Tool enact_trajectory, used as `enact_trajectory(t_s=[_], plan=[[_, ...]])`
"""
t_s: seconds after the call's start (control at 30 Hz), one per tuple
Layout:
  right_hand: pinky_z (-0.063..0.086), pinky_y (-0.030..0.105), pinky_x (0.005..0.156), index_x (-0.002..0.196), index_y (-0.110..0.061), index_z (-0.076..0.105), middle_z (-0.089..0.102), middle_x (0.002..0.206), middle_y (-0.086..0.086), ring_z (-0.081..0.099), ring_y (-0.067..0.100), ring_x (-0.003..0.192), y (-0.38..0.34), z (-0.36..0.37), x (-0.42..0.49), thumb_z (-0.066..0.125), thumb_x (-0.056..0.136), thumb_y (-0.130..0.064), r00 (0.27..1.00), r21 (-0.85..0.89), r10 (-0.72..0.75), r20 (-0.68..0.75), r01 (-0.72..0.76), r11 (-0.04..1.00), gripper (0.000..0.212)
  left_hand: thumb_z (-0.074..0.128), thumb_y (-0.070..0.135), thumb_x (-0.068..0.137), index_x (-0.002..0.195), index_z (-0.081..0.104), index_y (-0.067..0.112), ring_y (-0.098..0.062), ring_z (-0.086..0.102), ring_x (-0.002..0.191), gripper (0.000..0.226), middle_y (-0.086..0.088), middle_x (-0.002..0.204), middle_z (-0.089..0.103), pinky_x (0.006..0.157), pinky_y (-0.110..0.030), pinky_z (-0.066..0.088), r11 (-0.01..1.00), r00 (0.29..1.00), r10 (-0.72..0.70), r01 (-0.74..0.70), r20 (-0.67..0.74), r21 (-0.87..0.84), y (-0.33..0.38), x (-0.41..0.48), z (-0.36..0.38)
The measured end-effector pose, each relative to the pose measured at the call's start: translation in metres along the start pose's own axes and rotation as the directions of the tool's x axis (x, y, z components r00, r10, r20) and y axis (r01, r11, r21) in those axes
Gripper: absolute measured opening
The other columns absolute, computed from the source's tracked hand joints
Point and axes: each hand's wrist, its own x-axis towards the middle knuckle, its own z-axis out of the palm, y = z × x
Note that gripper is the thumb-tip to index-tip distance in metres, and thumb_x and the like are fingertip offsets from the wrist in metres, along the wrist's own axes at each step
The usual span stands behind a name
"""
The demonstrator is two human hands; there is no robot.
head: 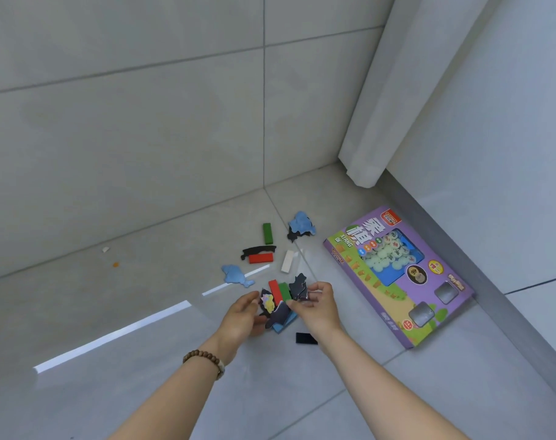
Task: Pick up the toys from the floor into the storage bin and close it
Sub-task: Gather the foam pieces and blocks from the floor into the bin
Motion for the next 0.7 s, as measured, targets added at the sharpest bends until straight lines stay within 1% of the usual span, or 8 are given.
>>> enact_trajectory(t_s=[0.1,0.23,0.37,0.43,0.5,0.57,0.63,0.7], plan=[[0.048,0.024,0.076,0.116,-0.018,0.039,0.061,0.093,0.004,0.06,0.013,0.08,-0.005,0.003,0.003,0.079,0.073,-0.011,0.999,-0.037,0.009,0.042,-0.007,0.999,0.059,0.033,0.022,0.103,0.137,0.044,0.016,-0.021,0.058,0.099,0.036,-0.002,0.121,0.054,0.087,-0.032,0.051,0.999,1.0,0.015,-0.014,-0.01,0.042,0.002,0.002,0.001],[0.052,0.027,0.08,0.126,-0.023,0.038,0.059,0.087,-0.002,0.061,0.016,0.087,-0.009,0.006,0.006,0.08,0.071,-0.015,0.999,-0.161,-0.011,0.053,0.02,0.987,0.069,0.031,0.023,0.103,0.138,0.044,0.013,-0.018,0.05,0.113,0.039,-0.006,0.132,0.051,0.093,-0.026,0.043,0.993,0.999,0.047,-0.045,-0.009,0.112,0.005,0.003,0.002],[0.049,0.021,0.071,0.122,-0.026,0.039,0.057,0.076,-0.003,0.057,0.009,0.071,-0.005,0.01,0.0,0.08,0.071,-0.011,0.997,-0.176,-0.072,0.029,0.076,0.981,0.068,0.036,0.02,0.102,0.138,0.044,0.011,-0.018,0.054,0.112,0.038,-0.008,0.132,0.054,0.097,-0.026,0.043,0.996,0.997,0.082,-0.082,0.005,0.035,0.002,0.004,0.0],[0.046,0.016,0.065,0.119,-0.026,0.041,0.058,0.072,-0.004,0.056,0.007,0.065,-0.004,0.011,-0.002,0.079,0.071,-0.011,0.994,-0.175,-0.106,0.036,0.11,0.978,0.063,0.039,0.019,0.101,0.138,0.042,0.011,-0.021,0.057,0.111,0.038,-0.009,0.127,0.056,0.092,-0.03,0.047,0.996,0.997,0.076,-0.075,0.008,-0.039,0.001,0.006,0.0],[0.046,0.017,0.066,0.116,-0.026,0.045,0.056,0.074,-0.004,0.055,0.007,0.067,-0.004,0.012,-0.002,0.079,0.071,-0.012,0.992,-0.17,-0.117,0.051,0.124,0.978,0.058,0.042,0.019,0.1,0.138,0.041,0.012,-0.021,0.058,0.11,0.038,-0.009,0.126,0.057,0.089,-0.029,0.047,0.995,0.998,0.067,-0.065,0.022,-0.076,0.0,0.005,0.002],[0.049,0.022,0.071,0.108,-0.026,0.049,0.054,0.087,-0.004,0.055,0.01,0.071,-0.004,0.012,-0.002,0.08,0.071,-0.012,0.99,-0.171,-0.133,0.057,0.141,0.975,0.051,0.044,0.016,0.099,0.136,0.043,0.008,-0.021,0.058,0.111,0.038,-0.01,0.124,0.059,0.093,-0.03,0.047,0.994,0.998,0.055,-0.051,0.037,-0.099,-0.003,0.005,0.003],[0.048,0.019,0.072,0.099,-0.027,0.054,0.048,0.102,-0.004,0.055,0.013,0.075,-0.002,0.013,-0.003,0.08,0.071,-0.012,0.984,-0.186,-0.17,0.049,0.176,0.967,0.041,0.042,0.013,0.1,0.117,0.057,0.008,-0.016,0.061,0.1,0.023,-0.008,0.11,0.064,0.085,-0.022,0.05,0.992,0.997,0.054,-0.046,0.058,-0.119,-0.002,0.003,0.003],[0.043,0.009,0.067,0.096,-0.026,0.057,0.047,0.108,-0.004,0.053,0.013,0.079,0.0,0.014,-0.005,0.078,0.073,-0.011,0.979,-0.203,-0.19,0.079,0.202,0.958,0.035,0.038,0.012,0.101,0.096,0.062,0.015,-0.013,0.062,0.087,0.025,-0.003,0.095,0.066,0.073,-0.017,0.052,0.991,0.996,0.05,-0.04,0.08,-0.124,0.002,0.0,0.003]])
